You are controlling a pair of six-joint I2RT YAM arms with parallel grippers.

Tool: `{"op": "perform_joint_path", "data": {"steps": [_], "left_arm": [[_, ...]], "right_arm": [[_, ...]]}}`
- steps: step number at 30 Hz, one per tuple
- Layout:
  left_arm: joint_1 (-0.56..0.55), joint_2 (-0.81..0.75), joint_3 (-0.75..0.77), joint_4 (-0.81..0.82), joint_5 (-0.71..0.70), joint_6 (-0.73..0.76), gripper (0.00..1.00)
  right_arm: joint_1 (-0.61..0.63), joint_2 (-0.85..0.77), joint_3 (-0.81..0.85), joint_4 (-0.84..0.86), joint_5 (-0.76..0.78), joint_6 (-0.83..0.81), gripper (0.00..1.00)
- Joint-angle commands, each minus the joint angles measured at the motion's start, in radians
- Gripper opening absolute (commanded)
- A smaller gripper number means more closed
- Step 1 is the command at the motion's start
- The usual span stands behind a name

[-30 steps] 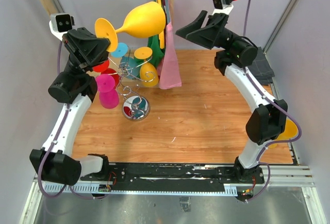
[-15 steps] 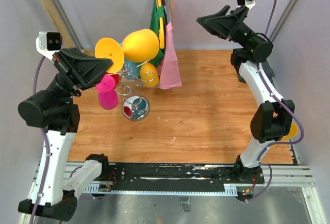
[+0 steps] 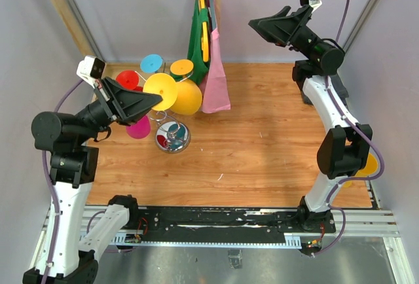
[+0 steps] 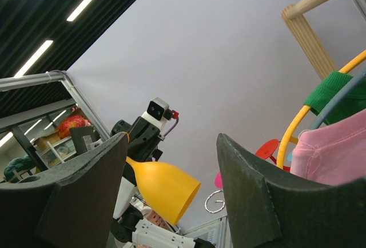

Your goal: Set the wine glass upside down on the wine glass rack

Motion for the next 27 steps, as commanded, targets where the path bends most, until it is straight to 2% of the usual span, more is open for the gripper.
{"op": "perform_joint_path", "data": {"steps": [1, 9, 15, 27], "left_arm": [[0.004, 0.023, 0.124, -0.254, 0.069, 0.149, 0.00], [0.004, -0.011, 0.086, -0.438, 0.070, 0.219, 0.00], [0.004, -0.026, 0.084, -0.627, 0.041, 0.333, 0.00], [0.004, -0.032, 0.015, -0.674, 0.014, 0.392, 0.00]], "right_arm": [[-0.015, -0.002, 0.018, 0.028, 0.004, -0.027, 0.65], [-0.015, -0.005, 0.013, 0.023, -0.010, -0.032, 0.65], [-0.015, 0.004, 0.010, 0.027, -0.005, -0.029, 0.65], [-0.016, 0.014, 0.001, 0.034, -0.008, -0.025, 0.65]]}}
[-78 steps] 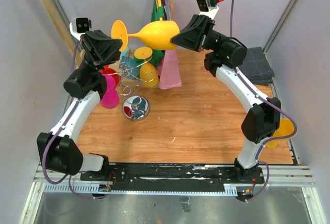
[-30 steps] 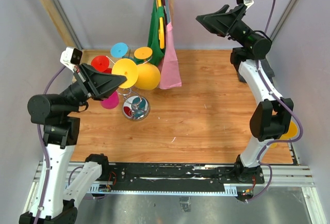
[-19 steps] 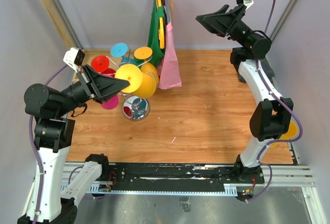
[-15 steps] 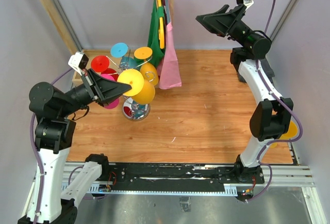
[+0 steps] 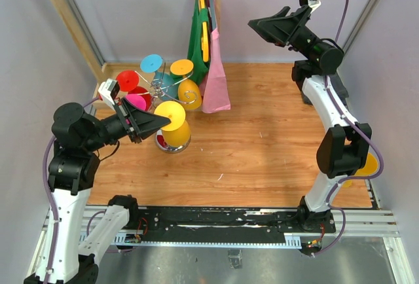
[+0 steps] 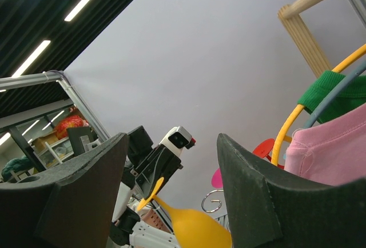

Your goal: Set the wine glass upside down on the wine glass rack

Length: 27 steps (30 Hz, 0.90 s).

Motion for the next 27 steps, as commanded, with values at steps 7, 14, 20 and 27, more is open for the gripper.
{"op": "perform_joint_path", "data": {"steps": [7, 14, 20, 27], "left_arm": [[0.004, -0.005, -0.053, -0.014, -0.020, 0.054, 0.00], [0.004, 0.005, -0.073, -0.014, -0.055, 0.087, 0.00], [0.004, 0.007, -0.082, -0.014, -0.127, 0.090, 0.00], [0.004, 0.015, -0.108, 0.019, -0.145, 0.085, 0.00]], "right_arm": [[-0.015, 0.005, -0.010, 0.040, -0.006, -0.010, 0.65], [-0.015, 0.008, -0.016, 0.046, -0.005, -0.009, 0.65], [-0.015, 0.010, -0.026, 0.054, -0.006, -0.007, 0.65], [-0.017, 0.014, -0.025, 0.059, -0.006, -0.005, 0.65]]}}
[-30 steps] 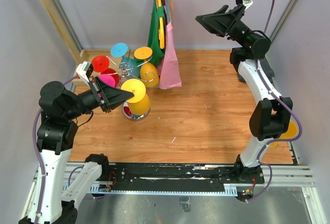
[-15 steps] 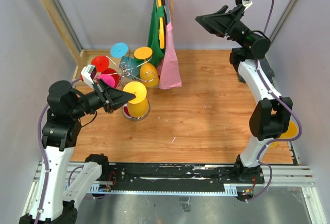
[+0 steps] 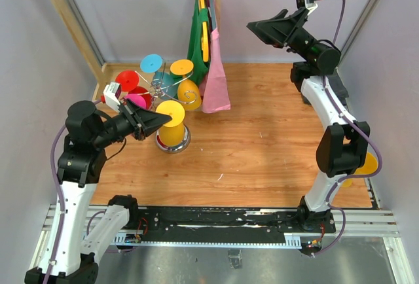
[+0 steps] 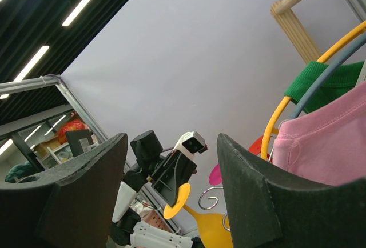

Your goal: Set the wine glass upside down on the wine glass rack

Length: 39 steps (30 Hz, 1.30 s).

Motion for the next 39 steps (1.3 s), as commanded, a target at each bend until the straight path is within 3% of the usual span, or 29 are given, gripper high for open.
{"op": "perform_joint_path", "data": {"steps": [1, 22, 39], "left_arm": [[0.004, 0.003, -0.019, 0.043, -0.021, 0.009, 0.00], [0.003, -0.037, -0.081, 0.171, -0.233, -0.079, 0.00], [0.004, -0.076, -0.054, 0.106, -0.363, -0.049, 0.00]], "right_arm": [[-0.018, 0.004, -0.001, 0.057, -0.006, -0.005, 0.65], [-0.020, 0.014, 0.010, 0.058, -0.009, -0.003, 0.65], [-0.020, 0.018, 0.018, 0.051, -0.013, 0.000, 0.65]]}}
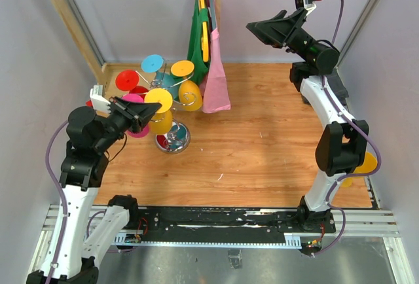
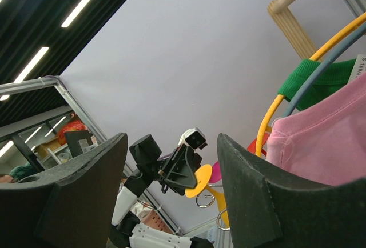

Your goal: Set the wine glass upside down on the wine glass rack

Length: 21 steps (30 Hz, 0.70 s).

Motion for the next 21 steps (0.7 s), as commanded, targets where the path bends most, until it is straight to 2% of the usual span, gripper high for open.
{"op": "perform_joint_path", "data": {"steps": [1, 10, 21], "left_arm": [[0.004, -0.035, 0.042, -0.026, -0.052, 0.025, 0.00], [0.004, -0.095, 0.026, -0.056, -0.052, 0.009, 0.00], [0.004, -0.115, 0.023, -0.071, 0.027, 0.024, 0.00]], "right_arm": [[-0.020, 0.005, 0.018, 0.045, -0.012, -0.002, 0.65], [-0.019, 0.013, 0.021, 0.050, -0.007, 0.004, 0.66], [-0.018, 0.009, 0.005, 0.056, -0.003, 0.005, 0.66]]}}
